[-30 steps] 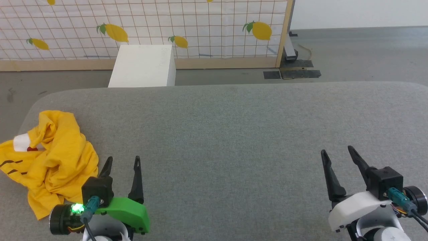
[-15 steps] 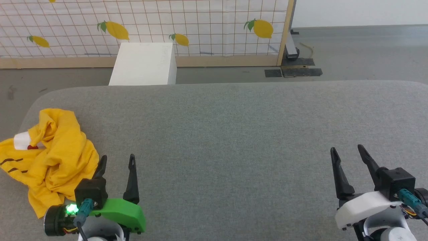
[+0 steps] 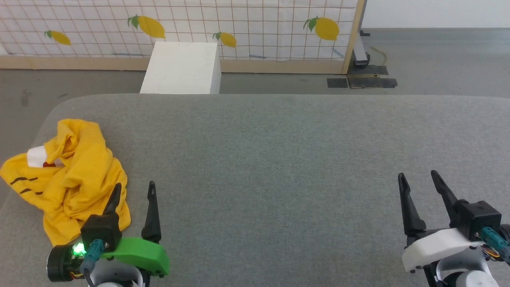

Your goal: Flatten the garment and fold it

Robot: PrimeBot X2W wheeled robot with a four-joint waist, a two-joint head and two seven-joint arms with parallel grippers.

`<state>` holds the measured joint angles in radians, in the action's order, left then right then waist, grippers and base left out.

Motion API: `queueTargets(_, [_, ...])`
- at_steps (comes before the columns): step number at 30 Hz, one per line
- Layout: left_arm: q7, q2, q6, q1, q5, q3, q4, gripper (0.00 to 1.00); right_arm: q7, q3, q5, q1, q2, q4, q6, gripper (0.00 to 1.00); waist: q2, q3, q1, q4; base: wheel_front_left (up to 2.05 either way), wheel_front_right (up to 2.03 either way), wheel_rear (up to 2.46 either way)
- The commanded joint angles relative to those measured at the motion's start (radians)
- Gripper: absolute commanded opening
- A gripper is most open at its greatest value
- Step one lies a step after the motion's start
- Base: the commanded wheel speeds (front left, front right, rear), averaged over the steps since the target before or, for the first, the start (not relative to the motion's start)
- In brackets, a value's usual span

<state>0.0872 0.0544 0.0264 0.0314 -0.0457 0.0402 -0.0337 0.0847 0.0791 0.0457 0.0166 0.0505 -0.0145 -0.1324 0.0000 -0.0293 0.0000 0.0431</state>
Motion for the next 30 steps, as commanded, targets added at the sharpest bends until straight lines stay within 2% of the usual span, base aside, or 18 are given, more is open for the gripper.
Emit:
queueTargets(1, [0.009, -0.002, 0.007, 0.002, -0.009, 0.005, -0.004, 1.0, 0.011, 0.003, 0.009, 0.002, 0.0, 0.0, 0.001, 1.0, 0.0, -0.005, 0.0, 0.013, 0.0, 0.0, 0.0])
queueTargets(30, [0.069, -0.002, 0.005, 0.035, -0.037, 0.025, -0.018, 1.0, 0.071, -0.014, 0.017, 0.01, 0.0, -0.04, 0.001, 1.0, 0.0, 0.012, 0.0, 0.235, 0.0, 0.0, 0.0])
